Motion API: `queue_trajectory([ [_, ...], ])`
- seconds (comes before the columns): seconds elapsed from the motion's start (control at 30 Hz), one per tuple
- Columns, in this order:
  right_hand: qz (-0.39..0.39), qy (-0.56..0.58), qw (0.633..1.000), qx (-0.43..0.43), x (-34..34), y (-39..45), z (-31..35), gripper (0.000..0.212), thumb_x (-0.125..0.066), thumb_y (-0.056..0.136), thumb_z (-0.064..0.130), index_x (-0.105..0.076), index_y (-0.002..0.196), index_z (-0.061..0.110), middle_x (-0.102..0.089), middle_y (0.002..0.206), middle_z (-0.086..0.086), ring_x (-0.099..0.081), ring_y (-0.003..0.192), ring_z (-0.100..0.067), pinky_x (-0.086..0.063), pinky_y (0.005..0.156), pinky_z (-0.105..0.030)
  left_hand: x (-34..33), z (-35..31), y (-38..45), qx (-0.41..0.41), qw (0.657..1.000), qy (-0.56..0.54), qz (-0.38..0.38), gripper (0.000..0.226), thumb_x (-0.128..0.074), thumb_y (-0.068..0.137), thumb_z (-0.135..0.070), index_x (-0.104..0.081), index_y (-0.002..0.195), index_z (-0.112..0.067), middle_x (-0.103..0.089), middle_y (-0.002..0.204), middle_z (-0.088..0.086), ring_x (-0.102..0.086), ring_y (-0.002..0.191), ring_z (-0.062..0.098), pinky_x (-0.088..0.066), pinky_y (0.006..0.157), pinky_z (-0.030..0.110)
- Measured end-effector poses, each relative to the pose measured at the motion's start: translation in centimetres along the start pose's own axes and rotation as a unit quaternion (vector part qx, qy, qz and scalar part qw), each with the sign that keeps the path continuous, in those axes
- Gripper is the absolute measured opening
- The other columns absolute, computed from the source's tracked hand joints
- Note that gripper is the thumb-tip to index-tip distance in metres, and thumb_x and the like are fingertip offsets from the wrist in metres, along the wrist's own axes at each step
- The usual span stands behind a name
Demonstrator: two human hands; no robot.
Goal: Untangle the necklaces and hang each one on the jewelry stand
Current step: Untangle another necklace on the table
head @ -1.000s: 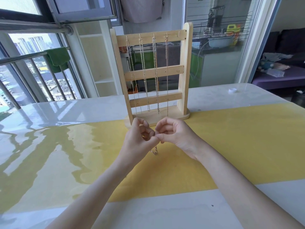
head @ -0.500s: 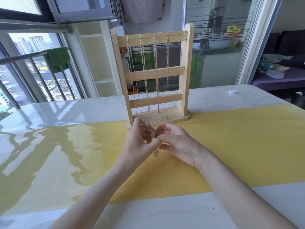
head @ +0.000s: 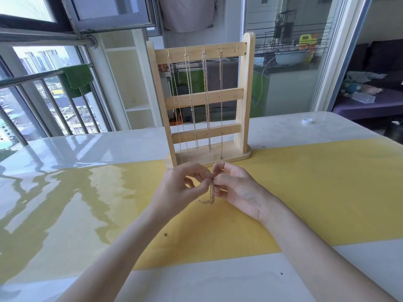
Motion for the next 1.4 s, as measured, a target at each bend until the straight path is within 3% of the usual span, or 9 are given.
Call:
queue_trajectory([
  [0.17, 0.001, -0.004, 1.0, 0.003, 0.2, 0.0, 0.0, 0.027, -0.049, 0.085, -0.016, -0.049, 0.083, 0.012, -0.055, 0.064, 0.002, -0.044, 0.053, -0.013, -0.04, 0.053, -0.021, 0.2, -0.3, 0.1, -0.015, 0.999, 0.047, -0.008, 0.025, -0.072, 0.077, -0.001, -0.066, 0.073, -0.025, -0.065, 0.067, -0.021, -0.062, 0.069, 0.0, -0.047, 0.064, 0.011],
  [0.3, 0.01, -0.055, 0.998, 0.001, 0.4, -0.1, 0.1, 0.024, -0.052, 0.084, -0.015, -0.049, 0.086, 0.009, -0.056, 0.064, 0.003, -0.043, 0.055, -0.015, -0.041, 0.054, -0.022, -0.6, -0.9, 0.2, -0.057, 0.989, 0.134, 0.008, 0.005, -0.066, 0.073, -0.023, -0.066, 0.076, -0.027, -0.059, 0.07, -0.019, -0.058, 0.065, 0.004, -0.048, 0.061, 0.014],
  [0.57, 0.056, -0.128, 0.989, -0.038, 0.0, -0.4, -0.3, 0.021, -0.052, 0.084, -0.014, -0.052, 0.092, 0.006, -0.056, 0.08, -0.01, -0.046, 0.057, -0.014, -0.042, 0.056, -0.022, -1.9, -1.7, -0.4, -0.115, 0.965, 0.233, 0.015, 0.02, -0.053, 0.068, -0.035, -0.061, 0.07, -0.017, -0.049, 0.068, -0.017, -0.04, 0.066, -0.002, -0.039, 0.048, 0.014],
  [0.7, 0.059, -0.105, 0.991, -0.051, -0.1, -0.3, -0.7, 0.02, -0.052, 0.082, -0.01, -0.052, 0.093, 0.007, -0.052, 0.086, -0.014, -0.044, 0.057, -0.014, -0.043, 0.054, -0.021, -1.6, -1.6, -0.2, -0.093, 0.98, 0.178, 0.014, 0.023, -0.055, 0.065, -0.039, -0.06, 0.068, -0.016, -0.042, 0.061, -0.023, -0.048, 0.065, -0.012, -0.036, 0.053, 0.005],
  [0.83, 0.057, -0.09, 0.992, -0.064, 0.0, -0.3, -0.8, 0.023, -0.059, 0.069, 0.002, -0.052, 0.089, 0.009, -0.057, 0.08, -0.01, -0.043, 0.055, -0.013, -0.041, 0.055, -0.02, -1.5, -1.5, -0.1, -0.084, 0.984, 0.156, 0.005, 0.027, -0.055, 0.062, -0.041, -0.061, 0.066, -0.016, -0.045, 0.057, -0.022, -0.05, 0.064, -0.007, -0.038, 0.056, 0.007],
  [1.0, 0.038, -0.084, 0.993, -0.072, 0.4, -0.3, -0.7, 0.023, -0.062, 0.069, 0.002, -0.052, 0.09, 0.008, -0.054, 0.076, -0.01, -0.042, 0.052, -0.013, -0.041, 0.051, -0.021, -1.4, -1.8, -0.1, -0.085, 0.985, 0.149, -0.007, 0.018, -0.053, 0.062, -0.04, -0.058, 0.064, -0.022, -0.045, 0.055, -0.022, -0.051, 0.063, -0.005, -0.039, 0.056, 0.008],
  [1.13, 0.009, -0.064, 0.996, -0.063, 0.8, -0.1, -0.5, 0.019, -0.055, 0.086, -0.009, -0.05, 0.088, 0.009, -0.049, 0.064, -0.007, -0.04, 0.049, -0.014, -0.036, 0.05, -0.022, -0.3, -0.7, 0.2, -0.012, 0.998, 0.05, -0.042, 0.005, -0.06, 0.063, -0.027, -0.055, 0.062, -0.025, -0.055, 0.057, -0.018, -0.052, 0.057, 0.002, -0.046, 0.056, 0.017],
  [1.33, 0.03, -0.031, 0.998, -0.049, 0.4, -0.3, 0.1, 0.023, -0.06, 0.073, -0.002, -0.048, 0.087, 0.011, -0.053, 0.066, -0.003, -0.039, 0.05, -0.013, -0.038, 0.048, -0.02, 0.8, 1.7, 0.3, 0.103, 0.985, -0.111, -0.087, 0.021, -0.062, 0.075, 0.003, -0.055, 0.062, -0.012, -0.061, 0.059, -0.012, -0.053, 0.056, 0.004, -0.042, 0.056, 0.015],
  [1.4, 0.042, -0.036, 0.998, -0.043, 0.1, -0.3, 0.2, 0.021, -0.06, 0.074, -0.001, -0.049, 0.087, 0.011, -0.052, 0.067, -0.003, -0.039, 0.051, -0.013, -0.038, 0.049, -0.02, 1.1, 2.2, 0.3, 0.128, 0.974, -0.157, -0.103, 0.012, -0.062, 0.069, -0.006, -0.053, 0.062, -0.011, -0.061, 0.058, -0.011, -0.051, 0.054, 0.004, -0.042, 0.057, 0.019],
])
Point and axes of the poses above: each hand's wrist, its own y-axis towards the middle knuckle, its own x-axis out of the back of the hand, z = x × y, the point moved 10 cm from there along y, towards the middle knuckle
